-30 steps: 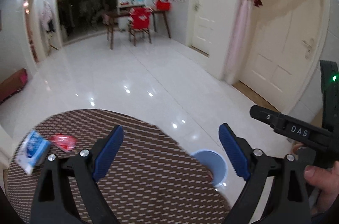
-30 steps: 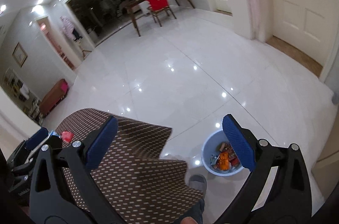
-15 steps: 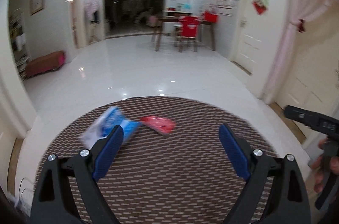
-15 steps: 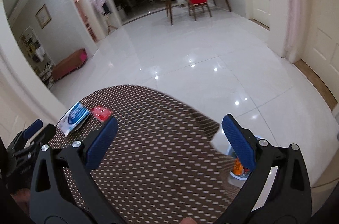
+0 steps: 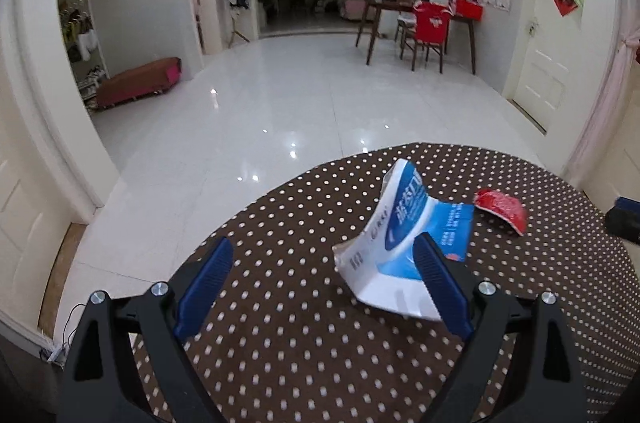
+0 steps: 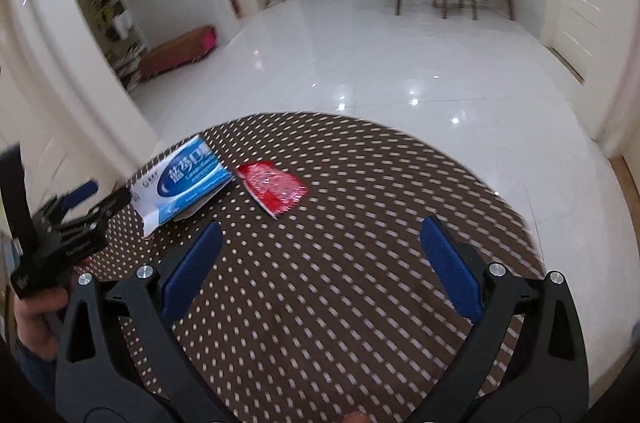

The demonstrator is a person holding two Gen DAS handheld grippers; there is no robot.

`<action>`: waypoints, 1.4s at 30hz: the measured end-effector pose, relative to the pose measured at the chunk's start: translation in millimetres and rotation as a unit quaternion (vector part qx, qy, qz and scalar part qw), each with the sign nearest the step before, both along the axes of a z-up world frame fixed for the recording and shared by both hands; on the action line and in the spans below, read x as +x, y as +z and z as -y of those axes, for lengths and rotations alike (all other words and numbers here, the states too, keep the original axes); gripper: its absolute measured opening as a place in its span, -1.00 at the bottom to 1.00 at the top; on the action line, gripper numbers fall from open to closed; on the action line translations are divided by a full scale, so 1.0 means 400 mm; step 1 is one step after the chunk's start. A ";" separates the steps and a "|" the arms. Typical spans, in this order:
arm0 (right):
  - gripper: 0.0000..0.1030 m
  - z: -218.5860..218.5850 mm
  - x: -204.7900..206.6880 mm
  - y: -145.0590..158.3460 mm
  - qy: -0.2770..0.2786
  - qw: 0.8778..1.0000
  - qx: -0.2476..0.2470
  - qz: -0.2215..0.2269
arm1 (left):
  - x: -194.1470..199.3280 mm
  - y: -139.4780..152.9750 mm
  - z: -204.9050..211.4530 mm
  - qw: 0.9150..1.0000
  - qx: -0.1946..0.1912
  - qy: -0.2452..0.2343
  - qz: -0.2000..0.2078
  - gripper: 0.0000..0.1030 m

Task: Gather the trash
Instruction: 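Grasp the red wrapper with the right tool while the left tool grasps the toothpaste box, then carry the red wrapper and toothpaste box to the wastebasket with both tools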

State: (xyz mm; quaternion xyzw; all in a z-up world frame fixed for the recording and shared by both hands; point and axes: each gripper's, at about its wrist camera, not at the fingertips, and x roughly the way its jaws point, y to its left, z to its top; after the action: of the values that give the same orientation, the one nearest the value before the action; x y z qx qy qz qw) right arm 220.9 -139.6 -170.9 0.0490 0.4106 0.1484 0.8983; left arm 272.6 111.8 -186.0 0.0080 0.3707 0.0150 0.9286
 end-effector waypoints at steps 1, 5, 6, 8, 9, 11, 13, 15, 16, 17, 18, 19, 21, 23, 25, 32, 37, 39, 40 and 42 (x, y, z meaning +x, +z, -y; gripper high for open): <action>0.88 -0.023 0.016 -0.013 0.008 1.000 -0.009 -0.002 | 0.014 -0.007 0.012 1.000 -0.005 -0.009 -0.006 0.74; 0.88 -0.099 0.087 -0.067 0.037 0.997 -0.066 -0.003 | 0.062 -0.040 0.016 0.999 -0.010 -0.040 -0.024 0.73; 0.88 -0.116 0.100 -0.080 0.046 0.996 -0.077 -0.006 | 0.077 -0.050 0.023 0.998 -0.010 -0.047 -0.031 0.73; 0.87 -0.157 0.128 -0.106 0.073 0.992 -0.101 -0.006 | 0.092 -0.066 0.031 0.997 -0.015 -0.061 -0.043 0.38; 0.79 -0.170 0.134 -0.113 0.080 0.991 -0.111 -0.003 | 0.096 -0.072 0.034 0.996 -0.020 -0.065 -0.049 0.27; 0.52 -0.196 0.156 -0.129 0.092 0.988 -0.125 0.000 | 0.103 -0.085 0.037 0.995 -0.032 -0.071 -0.057 -0.16; 0.24 -0.210 0.171 -0.138 0.100 0.988 -0.115 0.001 | 0.104 -0.090 0.035 0.995 -0.044 -0.075 -0.057 -0.39; -0.23 -0.224 0.177 -0.136 0.109 0.988 -0.109 0.010 | 0.096 -0.095 0.043 0.993 -0.061 -0.080 -0.059 -0.58; -0.24 -0.228 0.175 -0.133 0.116 0.988 -0.106 0.012 | 0.089 -0.097 0.048 0.994 -0.056 -0.077 -0.057 -0.59; -0.26 -0.227 0.172 -0.131 0.120 0.987 -0.102 0.011 | 0.083 -0.097 0.049 0.994 -0.054 -0.075 -0.056 -0.60; -0.37 -0.221 0.164 -0.129 0.122 0.988 -0.093 0.009 | 0.078 -0.098 0.047 0.994 -0.058 -0.072 -0.056 -0.60; -0.43 -0.213 0.156 -0.128 0.120 0.989 -0.083 0.007 | 0.071 -0.099 0.048 0.994 -0.063 -0.069 -0.057 -0.61; -0.44 -0.179 0.131 -0.119 0.106 0.993 -0.061 0.004 | 0.044 -0.099 0.050 0.995 -0.066 -0.061 -0.053 -0.61; -0.44 -0.141 0.116 -0.105 0.094 0.995 -0.041 0.004 | 0.011 -0.093 0.052 0.995 -0.070 -0.059 -0.049 -0.61; -0.44 -0.096 0.079 -0.088 0.080 0.997 -0.021 0.009 | -0.018 -0.081 0.060 0.995 -0.072 -0.059 -0.042 -0.61; -0.44 0.065 -0.032 -0.017 0.036 0.999 0.023 0.033 | -0.116 -0.016 0.158 0.992 -0.086 -0.088 -0.021 -0.61; -0.44 0.210 -0.106 0.037 -0.013 0.997 0.042 0.060 | -0.173 0.029 0.271 0.988 -0.096 -0.119 -0.008 -0.61; -0.44 0.275 -0.139 0.054 -0.032 0.996 0.051 0.069 | -0.190 0.041 0.325 0.987 -0.093 -0.134 -0.006 -0.61; -0.44 0.304 -0.151 0.063 -0.042 0.995 0.054 0.074 | -0.199 0.048 0.357 0.985 -0.092 -0.143 -0.006 -0.61; -0.44 0.383 -0.185 0.085 -0.066 0.992 0.061 0.085 | -0.217 0.062 0.423 0.983 -0.089 -0.162 -0.002 -0.61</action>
State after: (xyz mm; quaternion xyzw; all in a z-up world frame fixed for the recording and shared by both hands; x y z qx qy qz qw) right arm 147.0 -292.8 -136.9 0.1178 0.3184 0.1168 0.9333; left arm 185.9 -57.2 -161.1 -0.0144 0.3661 -0.1690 0.9150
